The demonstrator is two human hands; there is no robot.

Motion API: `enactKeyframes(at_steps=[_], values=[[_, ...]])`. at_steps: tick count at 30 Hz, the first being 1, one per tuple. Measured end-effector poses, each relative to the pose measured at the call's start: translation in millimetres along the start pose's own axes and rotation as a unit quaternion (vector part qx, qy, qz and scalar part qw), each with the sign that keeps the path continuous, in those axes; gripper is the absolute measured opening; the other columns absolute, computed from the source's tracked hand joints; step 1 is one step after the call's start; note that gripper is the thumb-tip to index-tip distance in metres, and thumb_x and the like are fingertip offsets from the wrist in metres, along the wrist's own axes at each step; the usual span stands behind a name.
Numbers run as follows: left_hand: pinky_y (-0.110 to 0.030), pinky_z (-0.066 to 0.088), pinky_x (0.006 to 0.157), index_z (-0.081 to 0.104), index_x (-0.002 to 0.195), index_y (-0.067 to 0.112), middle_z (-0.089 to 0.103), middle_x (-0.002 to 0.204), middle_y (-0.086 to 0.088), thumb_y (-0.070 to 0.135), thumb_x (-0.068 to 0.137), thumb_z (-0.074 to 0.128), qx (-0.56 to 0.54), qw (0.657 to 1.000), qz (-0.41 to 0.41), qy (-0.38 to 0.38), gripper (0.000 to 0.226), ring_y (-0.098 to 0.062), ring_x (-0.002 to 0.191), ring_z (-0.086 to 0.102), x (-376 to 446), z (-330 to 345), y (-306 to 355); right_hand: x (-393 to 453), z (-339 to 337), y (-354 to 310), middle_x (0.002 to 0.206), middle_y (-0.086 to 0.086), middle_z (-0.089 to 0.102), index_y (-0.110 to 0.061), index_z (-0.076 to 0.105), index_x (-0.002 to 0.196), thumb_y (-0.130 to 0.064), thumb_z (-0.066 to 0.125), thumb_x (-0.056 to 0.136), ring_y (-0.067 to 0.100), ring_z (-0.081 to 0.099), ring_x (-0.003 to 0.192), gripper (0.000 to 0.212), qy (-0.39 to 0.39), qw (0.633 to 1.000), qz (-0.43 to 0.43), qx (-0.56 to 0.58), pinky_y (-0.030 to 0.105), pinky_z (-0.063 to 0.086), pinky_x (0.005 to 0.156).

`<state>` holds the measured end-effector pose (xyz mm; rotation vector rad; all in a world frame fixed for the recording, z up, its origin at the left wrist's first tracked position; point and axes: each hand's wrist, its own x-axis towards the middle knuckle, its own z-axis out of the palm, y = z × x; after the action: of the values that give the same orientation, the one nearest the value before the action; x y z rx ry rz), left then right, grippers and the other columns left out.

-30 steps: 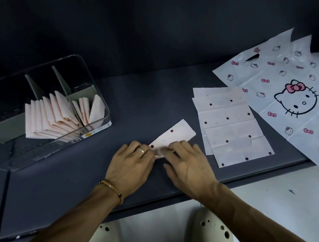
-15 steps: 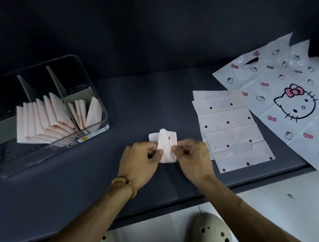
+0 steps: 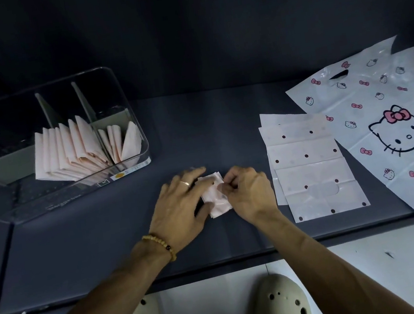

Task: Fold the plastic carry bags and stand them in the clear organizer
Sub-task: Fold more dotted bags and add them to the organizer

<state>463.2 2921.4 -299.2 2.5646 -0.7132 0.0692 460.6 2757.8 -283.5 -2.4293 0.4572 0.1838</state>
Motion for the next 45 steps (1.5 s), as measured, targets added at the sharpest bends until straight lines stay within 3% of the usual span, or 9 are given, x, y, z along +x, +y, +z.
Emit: enactKeyframes(at_steps=[7, 10, 14, 24, 27, 29, 32, 38, 45], values=[[-0.035, 0.051, 0.060, 0.075, 0.087, 0.012, 0.066, 0.088, -0.005, 0.017, 0.072, 0.081, 0.054, 0.992, 0.099, 0.056, 0.017, -0.028, 0.077, 0.062, -5.6, 4.2, 8.2, -16.3, -11.0, 11.5, 0.101, 0.009, 0.062, -0.006, 0.067, 0.102, -0.014, 0.054, 0.094, 0.027, 0.059, 0.092, 0.017, 0.179, 0.977, -0.113, 0.003, 0.032, 0.048, 0.082], [-0.036, 0.052, 0.061, 0.074, 0.085, 0.010, 0.065, 0.087, -0.006, 0.015, 0.073, 0.081, 0.049, 0.993, 0.089, 0.052, 0.015, -0.028, 0.076, 0.061, -2.9, 4.8, 12.8, -41.3, -4.5, 33.0, 0.128, 0.015, 0.060, -0.003, 0.062, 0.122, -0.018, 0.051, 0.096, 0.032, 0.056, 0.118, 0.032, 0.114, 0.966, -0.180, -0.144, 0.040, 0.046, 0.101], [-0.039, 0.052, 0.065, 0.073, 0.094, 0.012, 0.064, 0.093, -0.004, 0.023, 0.081, 0.072, 0.066, 0.993, 0.090, 0.025, 0.017, -0.027, 0.083, 0.059, -5.8, 5.7, 10.1, -47.9, 6.5, 51.9, 0.159, 0.004, 0.018, -0.012, 0.028, 0.149, -0.033, 0.024, 0.103, 0.019, 0.010, 0.148, 0.051, 0.004, 0.966, -0.155, -0.206, 0.033, 0.007, 0.121], [-0.035, 0.044, 0.070, 0.072, 0.079, 0.016, 0.065, 0.089, 0.001, 0.027, 0.089, 0.052, 0.095, 0.989, 0.117, -0.006, 0.025, -0.023, 0.087, 0.058, 16.5, 0.9, 16.1, -51.7, 9.0, 56.0, 0.148, 0.011, 0.041, -0.005, 0.047, 0.140, -0.036, 0.031, 0.097, 0.022, 0.033, 0.141, 0.055, 0.041, 0.951, -0.228, -0.206, 0.042, 0.024, 0.117], [-0.036, 0.046, 0.096, 0.070, 0.108, 0.009, 0.064, 0.120, -0.007, 0.008, 0.083, 0.062, 0.075, 0.986, 0.139, -0.048, 0.026, -0.026, 0.115, 0.058, 31.2, 14.5, 27.4, -50.9, 9.3, 55.5, 0.148, 0.012, 0.041, -0.004, 0.046, 0.140, -0.035, 0.032, 0.096, 0.023, 0.033, 0.141, 0.055, 0.035, 0.951, -0.230, -0.203, 0.044, 0.028, 0.115], [-0.029, 0.024, 0.115, 0.046, 0.137, 0.005, 0.044, 0.145, -0.008, 0.003, 0.092, 0.049, 0.040, 0.989, 0.106, -0.090, 0.046, -0.020, 0.137, 0.038, 28.7, 27.5, 30.2, -52.0, 8.8, 54.6, 0.147, 0.013, 0.043, -0.003, 0.047, 0.139, -0.034, 0.034, 0.095, 0.024, 0.035, 0.140, 0.055, 0.040, 0.951, -0.233, -0.199, 0.045, 0.030, 0.114], [-0.027, 0.009, 0.119, 0.024, 0.148, 0.008, 0.023, 0.156, -0.001, 0.008, 0.099, 0.036, 0.036, 0.990, 0.089, -0.103, 0.050, -0.012, 0.145, 0.016, 22.8, 36.4, 22.9, -52.8, 7.6, 54.1, 0.147, 0.013, 0.042, -0.003, 0.046, 0.139, -0.033, 0.036, 0.094, 0.024, 0.035, 0.140, 0.056, 0.043, 0.949, -0.235, -0.207, 0.043, 0.027, 0.116], [-0.023, -0.004, 0.117, 0.029, 0.147, 0.019, 0.018, 0.155, 0.008, 0.028, 0.102, 0.035, 0.052, 0.988, 0.091, -0.117, 0.046, -0.003, 0.142, 0.000, 18.7, 14.8, -16.7, -51.9, 5.8, 57.6, 0.151, 0.011, 0.037, -0.004, 0.042, 0.143, -0.035, 0.037, 0.096, 0.022, 0.031, 0.142, 0.056, 0.028, 0.943, -0.238, -0.229, 0.039, 0.020, 0.118], [-0.030, 0.023, 0.115, 0.051, 0.135, 0.012, 0.044, 0.145, 0.000, 0.027, 0.099, 0.047, 0.010, 0.997, 0.004, -0.078, 0.040, -0.016, 0.139, 0.033, 14.0, -14.6, -39.7, -52.1, 7.5, 58.3, 0.151, 0.011, 0.036, -0.005, 0.042, 0.143, -0.039, 0.031, 0.096, 0.023, 0.030, 0.142, 0.059, 0.034, 0.943, -0.237, -0.229, 0.040, 0.022, 0.117]])
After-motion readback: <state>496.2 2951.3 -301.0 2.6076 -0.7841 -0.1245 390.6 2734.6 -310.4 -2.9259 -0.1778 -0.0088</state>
